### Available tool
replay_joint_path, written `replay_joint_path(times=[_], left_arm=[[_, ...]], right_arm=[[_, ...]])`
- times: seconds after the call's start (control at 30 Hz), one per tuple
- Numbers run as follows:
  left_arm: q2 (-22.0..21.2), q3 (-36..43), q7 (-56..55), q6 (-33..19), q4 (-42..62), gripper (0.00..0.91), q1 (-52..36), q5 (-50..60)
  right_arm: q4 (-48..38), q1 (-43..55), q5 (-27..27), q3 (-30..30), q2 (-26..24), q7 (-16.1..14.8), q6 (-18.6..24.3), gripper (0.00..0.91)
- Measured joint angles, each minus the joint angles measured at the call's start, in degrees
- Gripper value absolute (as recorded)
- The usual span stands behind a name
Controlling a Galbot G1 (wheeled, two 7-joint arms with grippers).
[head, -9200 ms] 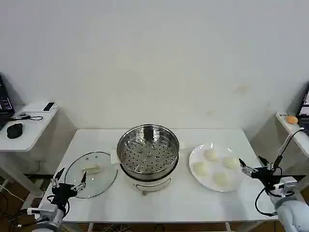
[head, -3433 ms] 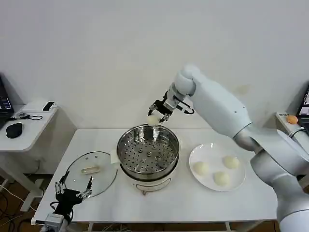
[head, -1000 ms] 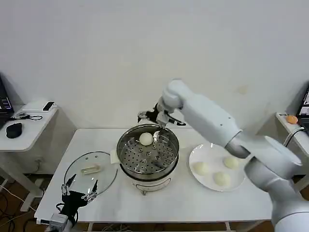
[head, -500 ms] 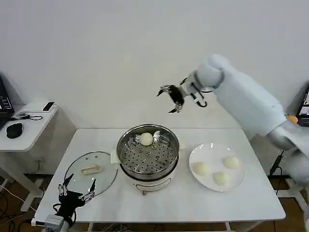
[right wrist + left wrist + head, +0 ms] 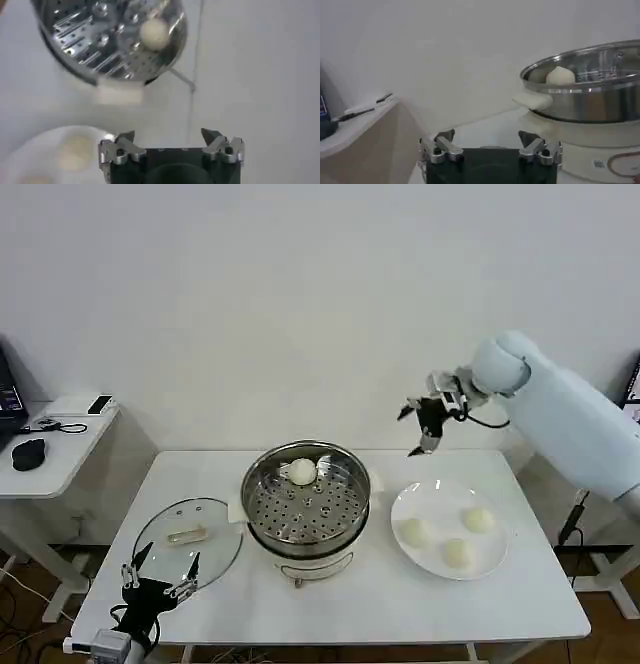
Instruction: Take steamed baozi put them in steamer then cover it.
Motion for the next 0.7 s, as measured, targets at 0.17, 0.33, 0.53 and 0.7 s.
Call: replay_joint_path(times=[0.17, 0.33, 0.53, 0.7], left_arm=[[0.2, -0.1, -0.1, 0.4, -0.6, 0.907, -0.1, -0.5], [0.1, -0.3, -0.2, 0.7, -1.4, 0.907, 0.2, -0.9], [0.4, -0.4, -0.2, 0.9, -1.7, 0.907, 0.0, -0.9], [0.5, -0.2, -0.1, 1.4, -0.9, 0.907, -0.9, -0.7]], right_arm=[[-1.2, -2.6, -1.7, -0.7, 0.4, -0.7, -1.3, 0.907], [-2.1, -5.0, -3.0, -1.2, 0.7, -1.2, -2.1, 0.907], [-3.0, -7.5, -4.2, -1.8, 1.2, -1.4, -2.6, 0.907], [-3.8, -8.4, -4.9, -1.9, 1.6, -1.7, -2.7, 0.907]])
